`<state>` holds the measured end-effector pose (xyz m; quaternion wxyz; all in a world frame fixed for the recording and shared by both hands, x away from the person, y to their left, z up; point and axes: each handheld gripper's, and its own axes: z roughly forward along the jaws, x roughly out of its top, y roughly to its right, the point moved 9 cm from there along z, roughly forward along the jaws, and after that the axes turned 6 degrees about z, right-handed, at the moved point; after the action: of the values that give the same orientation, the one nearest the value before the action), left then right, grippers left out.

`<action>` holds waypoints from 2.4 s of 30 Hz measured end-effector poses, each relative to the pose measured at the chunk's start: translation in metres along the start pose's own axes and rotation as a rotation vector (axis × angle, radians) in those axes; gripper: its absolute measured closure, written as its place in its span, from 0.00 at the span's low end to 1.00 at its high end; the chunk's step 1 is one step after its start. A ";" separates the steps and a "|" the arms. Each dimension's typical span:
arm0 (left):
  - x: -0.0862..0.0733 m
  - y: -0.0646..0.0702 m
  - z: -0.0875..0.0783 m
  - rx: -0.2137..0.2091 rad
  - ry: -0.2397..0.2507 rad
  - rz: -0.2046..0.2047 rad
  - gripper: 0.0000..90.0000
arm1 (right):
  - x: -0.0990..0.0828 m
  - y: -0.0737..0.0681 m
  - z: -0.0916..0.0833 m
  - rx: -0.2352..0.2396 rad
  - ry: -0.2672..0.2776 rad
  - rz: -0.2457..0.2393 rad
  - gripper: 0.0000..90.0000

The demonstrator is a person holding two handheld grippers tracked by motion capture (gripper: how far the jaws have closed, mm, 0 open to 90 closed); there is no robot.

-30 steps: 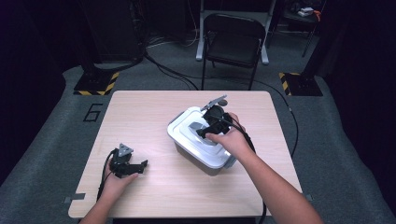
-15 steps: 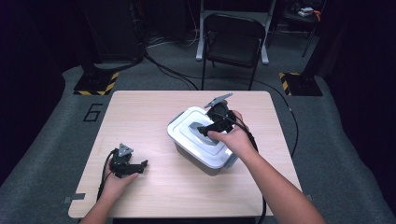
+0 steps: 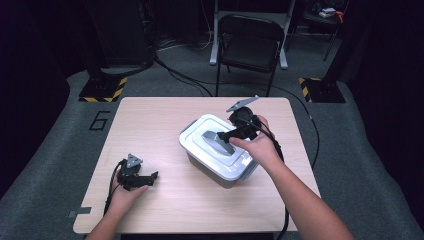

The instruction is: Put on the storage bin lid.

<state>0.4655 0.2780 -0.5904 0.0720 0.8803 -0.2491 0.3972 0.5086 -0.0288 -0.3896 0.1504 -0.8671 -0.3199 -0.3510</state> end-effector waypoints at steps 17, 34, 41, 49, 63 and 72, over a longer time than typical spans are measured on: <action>0.000 0.000 0.000 0.000 0.000 0.000 0.16 | -0.004 0.028 -0.029 -0.056 0.039 0.035 0.33; 0.000 0.000 0.000 0.002 0.003 -0.001 0.16 | -0.020 0.058 -0.051 -0.122 0.063 0.091 0.33; 0.000 0.000 0.000 0.001 0.001 -0.001 0.16 | -0.033 0.072 -0.056 -0.152 0.054 0.113 0.33; 0.000 0.000 0.000 0.001 0.000 -0.001 0.16 | -0.048 0.085 -0.059 -0.170 0.058 0.153 0.34; 0.000 0.000 0.000 0.002 0.002 -0.001 0.16 | -0.076 0.102 -0.061 -0.214 0.068 0.204 0.34; 0.000 0.000 0.000 0.001 0.001 -0.001 0.16 | -0.093 0.110 -0.055 -0.227 0.100 0.263 0.34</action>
<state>0.4655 0.2779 -0.5903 0.0718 0.8804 -0.2482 0.3976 0.5015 -0.1798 -0.4199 0.1118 -0.8944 -0.1542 -0.4048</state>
